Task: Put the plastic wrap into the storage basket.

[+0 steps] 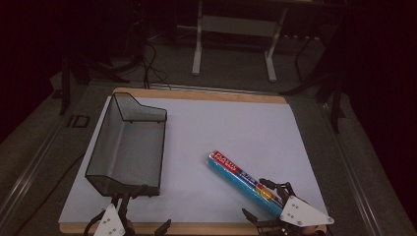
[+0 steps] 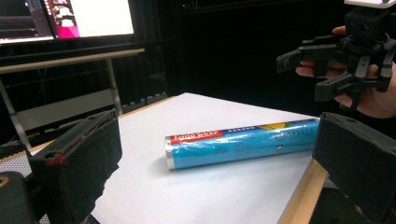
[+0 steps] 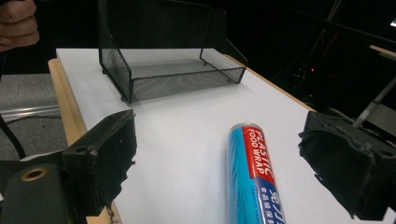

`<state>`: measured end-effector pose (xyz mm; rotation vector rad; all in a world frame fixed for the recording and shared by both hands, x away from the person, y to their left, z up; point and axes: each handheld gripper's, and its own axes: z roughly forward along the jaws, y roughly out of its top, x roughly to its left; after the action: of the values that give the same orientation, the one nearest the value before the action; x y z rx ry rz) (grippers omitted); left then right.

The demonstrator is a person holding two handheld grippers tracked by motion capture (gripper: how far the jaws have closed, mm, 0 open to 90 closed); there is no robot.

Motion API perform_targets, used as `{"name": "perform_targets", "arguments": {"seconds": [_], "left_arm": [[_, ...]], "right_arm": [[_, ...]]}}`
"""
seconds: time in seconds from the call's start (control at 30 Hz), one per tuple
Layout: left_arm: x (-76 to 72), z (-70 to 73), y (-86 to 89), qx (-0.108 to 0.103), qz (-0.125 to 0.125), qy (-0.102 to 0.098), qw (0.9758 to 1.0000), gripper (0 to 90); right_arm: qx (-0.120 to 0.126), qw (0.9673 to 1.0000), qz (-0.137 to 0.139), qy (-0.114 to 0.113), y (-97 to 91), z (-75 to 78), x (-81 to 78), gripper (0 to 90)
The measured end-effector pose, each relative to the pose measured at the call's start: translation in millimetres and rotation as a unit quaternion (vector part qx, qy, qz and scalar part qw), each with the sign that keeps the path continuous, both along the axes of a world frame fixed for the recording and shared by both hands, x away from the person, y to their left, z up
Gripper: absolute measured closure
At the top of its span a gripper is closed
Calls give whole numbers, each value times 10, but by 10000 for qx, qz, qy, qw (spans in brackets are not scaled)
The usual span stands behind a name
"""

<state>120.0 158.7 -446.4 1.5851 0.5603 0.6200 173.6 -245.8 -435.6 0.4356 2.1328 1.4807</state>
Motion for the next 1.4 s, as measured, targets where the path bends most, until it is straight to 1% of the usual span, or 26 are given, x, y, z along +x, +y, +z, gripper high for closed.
{"name": "perform_targets", "arguments": {"seconds": [0.07, 0.1, 0.13, 0.17, 0.2, 0.23, 0.33, 0.4, 0.43, 0.5, 0.53, 0.6, 0.63, 0.7, 0.8, 0.87, 0.9, 0.93, 0.97, 1.0, 1.07, 1.1, 1.3, 1.33, 1.37, 1.4], "left_arm": [[-4, 1, -1, -20, -48, -36, 10000, 20], [-9, 1, -3, -21, -37, -82, 10000, 20], [-9, 1, -3, -21, -37, -82, 10000, 20], [-12, 0, -4, -14, -20, -114, 9999, 20], [-13, 0, -3, -26, -32, -123, 9999, 19], [-14, 1, -2, -38, -57, -126, 9999, 19], [-22, 4, -10, -54, -44, -187, 9998, 19], [-19, 6, -19, -64, -47, -183, 9998, 20], [-18, 8, -24, -55, -48, -175, 9998, 20], [-16, 6, -32, -48, -50, -184, 9998, 20], [-15, 4, -35, -39, -54, -176, 9998, 20], [-16, 3, -34, -34, -77, -169, 9998, 20], [-20, 3, -32, -39, -72, -180, 9998, 20], [-30, 6, -25, -40, -77, -202, 9998, 20], [-34, 7, -14, -83, -82, -214, 9997, 19], [-34, 9, -10, -100, -80, -220, 9997, 20], [-35, 10, -8, -109, -96, -220, 9997, 20], [-36, 9, -11, -108, -86, -227, 9996, 20], [-41, 10, -11, -96, -84, -231, 9997, 20], [-48, 10, -18, -98, -91, -248, 9996, 20], [-50, 9, -22, -89, -93, -257, 9996, 19], [-51, 8, -27, -85, -81, -270, 9996, 19], [-49, 8, -26, -103, -86, -276, 9995, 19], [-50, 8, -26, -103, -84, -279, 9995, 20], [-50, 7, -27, -95, -80, -279, 9995, 20], [-50, 7, -28, -91, -83, -279, 9995, 20]], "right_arm": [[10, 10000, 45, 28, 0, -4, 4, 108], [-12, 10000, 66, 14, 1, -10, 10, 110], [-12, 10000, 66, 14, 1, -10, 10, 110], [-80, 9999, 93, -26, 5, -16, 15, 111], [-235, 9995, 176, 123, 17, -32, 43, 132], [-266, 9992, 219, 212, 18, -36, 52, 130], [-324, 9987, 246, 291, 17, -38, 58, 126], [-327, 9987, 208, 329, 3, -32, 53, 117], [-319, 9990, 104, 299, -18, -24, 39, 116], [-339, 9990, 78, 287, -24, -21, 33, 117], [-450, 9987, 7, 239, -25, -26, 35, 116], [-454, 9987, 17, 248, -25, -31, 38, 117], [-490, 9983, 33, 305, -17, -32, 44, 117], [-482, 9980, 120, 389, 7, -21, 35, 119], [-474, 9978, 194, 414, 28, -1, 26, 119], [-446, 9980, 222, 401, 47, 20, 20, 119], [-415, 9978, 340, 401, 61, 50, 16, 119], [-415, 9978, 340, 401, 61, 50, 16, 119], [-398, 9979, 367, 352, 65, 64, 11, 120], [-451, 9977, 417, 297, 85, 95, 0, 126], [-444, 9976, 445, 291, 93, 111, -6, 127], [-446, 9974, 498, 261, 118, 144, -4, 128], [-465, 9974, 503, 215, 164, 201, 20, 128], [-445, 9973, 523, 270, 168, 209, 38, 128], [-431, 9975, 500, 262, 168, 218, 56, 128], [-417, 9975, 474, 319, 168, 239, 95, 127]]}}
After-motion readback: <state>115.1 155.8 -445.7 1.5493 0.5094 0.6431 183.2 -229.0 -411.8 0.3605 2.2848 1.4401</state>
